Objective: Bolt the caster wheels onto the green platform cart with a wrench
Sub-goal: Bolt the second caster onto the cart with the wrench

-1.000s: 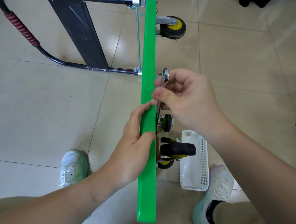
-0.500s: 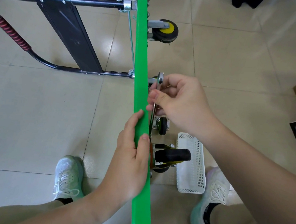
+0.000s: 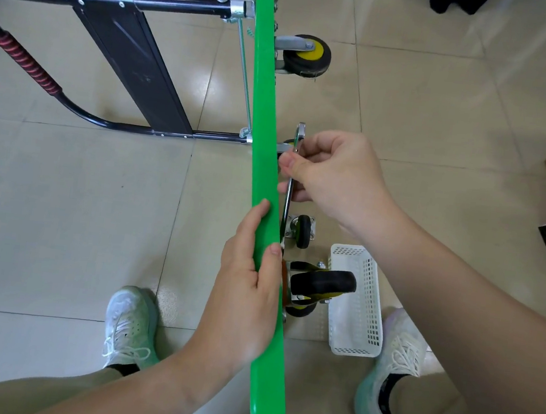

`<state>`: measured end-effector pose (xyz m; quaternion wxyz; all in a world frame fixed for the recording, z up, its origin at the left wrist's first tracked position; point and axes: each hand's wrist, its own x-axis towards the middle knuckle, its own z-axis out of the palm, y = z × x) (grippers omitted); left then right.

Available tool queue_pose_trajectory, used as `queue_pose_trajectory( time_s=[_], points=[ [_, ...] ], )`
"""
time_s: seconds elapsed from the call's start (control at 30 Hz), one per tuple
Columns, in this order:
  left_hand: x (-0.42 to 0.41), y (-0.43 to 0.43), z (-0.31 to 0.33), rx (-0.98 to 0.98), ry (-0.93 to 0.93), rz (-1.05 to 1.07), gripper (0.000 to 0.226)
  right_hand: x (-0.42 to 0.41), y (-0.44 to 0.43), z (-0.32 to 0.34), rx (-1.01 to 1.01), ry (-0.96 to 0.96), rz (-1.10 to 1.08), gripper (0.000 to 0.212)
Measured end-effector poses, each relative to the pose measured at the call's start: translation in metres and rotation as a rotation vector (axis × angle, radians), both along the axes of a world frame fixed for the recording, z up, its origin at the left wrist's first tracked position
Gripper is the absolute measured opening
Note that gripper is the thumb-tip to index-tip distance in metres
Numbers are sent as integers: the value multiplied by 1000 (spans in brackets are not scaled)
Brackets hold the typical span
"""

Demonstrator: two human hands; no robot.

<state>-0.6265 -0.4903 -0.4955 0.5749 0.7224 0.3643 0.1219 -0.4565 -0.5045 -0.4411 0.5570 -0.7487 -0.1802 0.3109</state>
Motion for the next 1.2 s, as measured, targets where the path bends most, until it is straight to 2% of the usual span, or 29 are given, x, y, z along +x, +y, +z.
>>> queue_pose_trajectory(
  time_s=[0.77, 0.9, 0.97, 1.03, 1.2],
  points=[
    [3, -1, 0, 34, 31, -12, 54, 19, 18, -14, -159, 185, 4, 11],
    [3, -2, 2, 39, 32, -18, 54, 18, 18, -10, -164, 210, 12, 18],
    [3, -2, 3, 37, 35, -20, 53, 17, 19, -9, -160, 218, 15, 21],
    [2, -2, 5, 33, 41, -20, 53, 17, 18, -9, -158, 205, 16, 10],
    [1, 1, 0, 23, 60, -22, 55, 21, 13, -13, -124, 156, 86, 10]
  ],
)
